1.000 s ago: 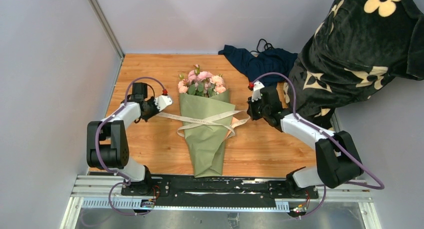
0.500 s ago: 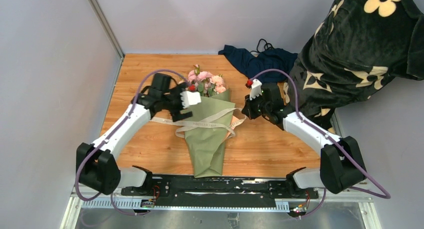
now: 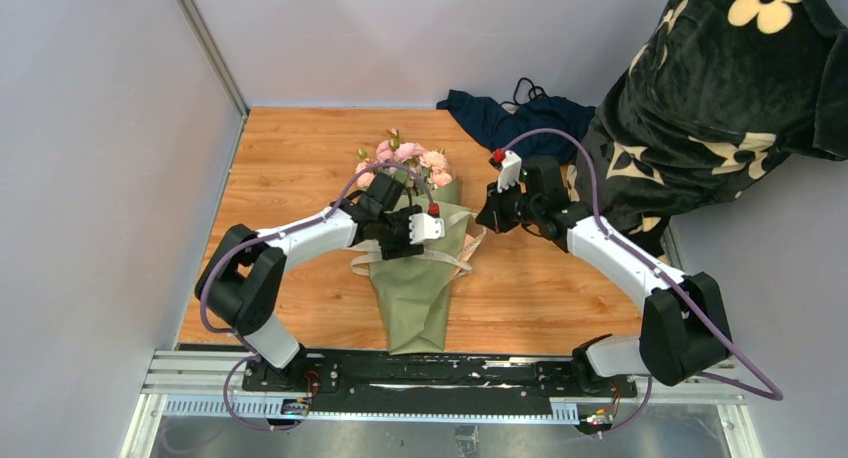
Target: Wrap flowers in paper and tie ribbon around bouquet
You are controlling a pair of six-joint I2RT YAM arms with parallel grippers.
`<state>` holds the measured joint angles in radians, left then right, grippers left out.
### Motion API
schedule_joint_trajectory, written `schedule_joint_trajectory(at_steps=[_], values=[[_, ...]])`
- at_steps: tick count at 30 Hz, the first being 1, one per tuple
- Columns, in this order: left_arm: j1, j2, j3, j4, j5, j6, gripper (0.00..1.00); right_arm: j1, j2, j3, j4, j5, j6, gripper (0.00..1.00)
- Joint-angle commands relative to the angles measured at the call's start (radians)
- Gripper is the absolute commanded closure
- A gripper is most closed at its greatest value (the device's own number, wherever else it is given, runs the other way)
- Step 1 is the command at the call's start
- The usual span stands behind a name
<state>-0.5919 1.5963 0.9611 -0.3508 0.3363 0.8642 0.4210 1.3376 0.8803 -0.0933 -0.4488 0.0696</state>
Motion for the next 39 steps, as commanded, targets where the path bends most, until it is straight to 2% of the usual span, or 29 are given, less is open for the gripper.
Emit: schedule_joint_trajectory(at_steps=[1, 3, 4, 6, 8, 10, 12, 15, 18, 22, 25, 29, 33, 36, 39], values=[[-0.013, 0.065, 0.035, 0.069, -0.07, -0.053, 0.64, -0.008, -0.022, 0.084, -0.075, -0.04, 0.068, 1.0], [-0.014, 0.086, 0.06, 0.06, -0.074, -0.08, 0.91, -0.002, -0.041, 0.102, -0.1, -0.056, 0.075, 1.0], [-0.013, 0.095, 0.072, 0.065, -0.077, -0.099, 1.0, 0.004, -0.055, 0.104, -0.102, -0.072, 0.078, 1.0], [-0.011, 0.112, 0.089, 0.084, -0.095, -0.148, 1.0, 0.016, -0.096, 0.084, -0.084, -0.105, 0.099, 1.0], [-0.009, 0.123, 0.109, 0.105, -0.107, -0.213, 1.0, 0.018, -0.147, 0.03, -0.008, -0.21, 0.174, 1.0], [-0.002, 0.128, 0.12, 0.125, -0.101, -0.258, 1.0, 0.022, -0.213, -0.072, 0.235, -0.315, 0.344, 1.0], [-0.002, 0.136, 0.13, 0.14, -0.096, -0.288, 1.0, 0.048, -0.246, -0.175, 0.401, -0.339, 0.442, 1.0], [-0.001, 0.151, 0.151, 0.146, -0.091, -0.328, 1.0, 0.197, -0.259, -0.244, 0.457, -0.208, 0.38, 1.0], [0.008, 0.155, 0.179, 0.136, -0.064, -0.37, 1.0, 0.363, -0.172, -0.263, 0.465, -0.068, 0.292, 1.0], [0.032, 0.125, 0.194, 0.13, -0.008, -0.429, 1.0, 0.412, -0.033, -0.301, 0.546, 0.087, 0.31, 0.99], [0.038, 0.083, 0.185, 0.111, 0.023, -0.432, 1.0, 0.411, 0.062, -0.314, 0.567, 0.188, 0.335, 0.88], [0.038, 0.02, 0.146, 0.099, 0.067, -0.419, 1.0, 0.392, 0.1, -0.264, 0.492, 0.246, 0.351, 0.73], [0.038, -0.022, 0.126, 0.069, 0.09, -0.402, 1.0, 0.368, 0.006, -0.226, 0.355, 0.253, 0.303, 0.62], [0.039, -0.037, 0.113, 0.07, 0.101, -0.386, 1.0, 0.357, -0.083, -0.149, 0.167, 0.156, 0.155, 0.53], [0.038, -0.036, 0.108, 0.069, 0.087, -0.372, 1.0, 0.309, -0.125, -0.063, -0.058, -0.009, 0.021, 0.51]])
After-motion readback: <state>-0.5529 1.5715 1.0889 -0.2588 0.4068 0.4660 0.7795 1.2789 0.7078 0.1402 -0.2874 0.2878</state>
